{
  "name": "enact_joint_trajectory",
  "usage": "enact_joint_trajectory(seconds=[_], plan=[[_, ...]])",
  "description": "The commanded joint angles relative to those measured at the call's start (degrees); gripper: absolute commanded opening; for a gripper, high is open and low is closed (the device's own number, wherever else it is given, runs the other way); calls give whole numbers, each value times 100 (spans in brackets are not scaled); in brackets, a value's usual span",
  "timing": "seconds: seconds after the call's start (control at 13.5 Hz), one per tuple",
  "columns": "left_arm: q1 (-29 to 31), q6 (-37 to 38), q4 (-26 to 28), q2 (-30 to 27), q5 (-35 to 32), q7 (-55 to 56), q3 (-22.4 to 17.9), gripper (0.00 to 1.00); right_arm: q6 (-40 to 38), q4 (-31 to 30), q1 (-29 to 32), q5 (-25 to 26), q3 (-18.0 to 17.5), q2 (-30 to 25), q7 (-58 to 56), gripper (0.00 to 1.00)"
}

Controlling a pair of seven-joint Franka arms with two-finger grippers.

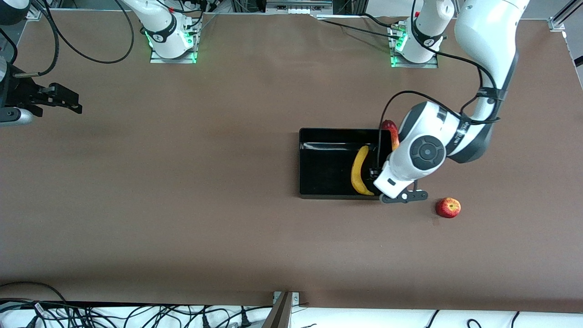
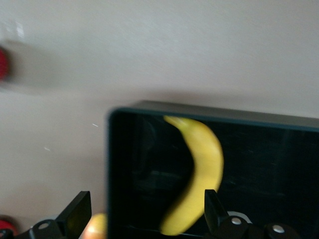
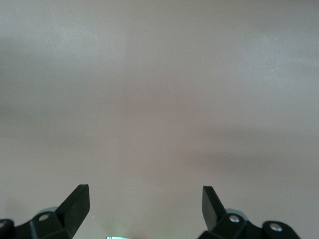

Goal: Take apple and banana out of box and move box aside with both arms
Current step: 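Move the left gripper back into the tray and grasp the banana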

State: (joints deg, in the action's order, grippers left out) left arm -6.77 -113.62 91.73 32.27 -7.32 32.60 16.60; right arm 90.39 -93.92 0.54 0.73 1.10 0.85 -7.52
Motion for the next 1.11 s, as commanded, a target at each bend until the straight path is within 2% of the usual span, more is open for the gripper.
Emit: enact_joint_trajectory(seconds=[0.0,0.3,0.59,0.74,0.81,0.89,0.96,1.04], plan=[[-18,-300,274,-46,187,185,1,100,-109,76,-10,-81,40,12,-74,100],[-141,-1915,1310,51,108,730,45,100,-118,84,-10,-81,40,12,-74,100],[-167,-2059,1444,173,29,748,45,100,-118,84,-10,-81,40,12,-74,100],[-167,-2252,1453,358,-330,1088,45,100,-118,84,-10,-81,40,12,-74,100],[-176,-2340,1453,428,-567,1343,45,66,-118,84,-10,-81,40,12,-74,100],[-176,-2358,1453,464,-682,1467,45,49,-118,84,-10,-81,40,12,-74,100],[-176,-2358,1453,473,-692,1486,45,45,-118,84,-10,-81,40,12,-74,100],[-193,-2358,1453,464,-692,1564,62,29,-118,84,-10,-81,40,12,-74,100]])
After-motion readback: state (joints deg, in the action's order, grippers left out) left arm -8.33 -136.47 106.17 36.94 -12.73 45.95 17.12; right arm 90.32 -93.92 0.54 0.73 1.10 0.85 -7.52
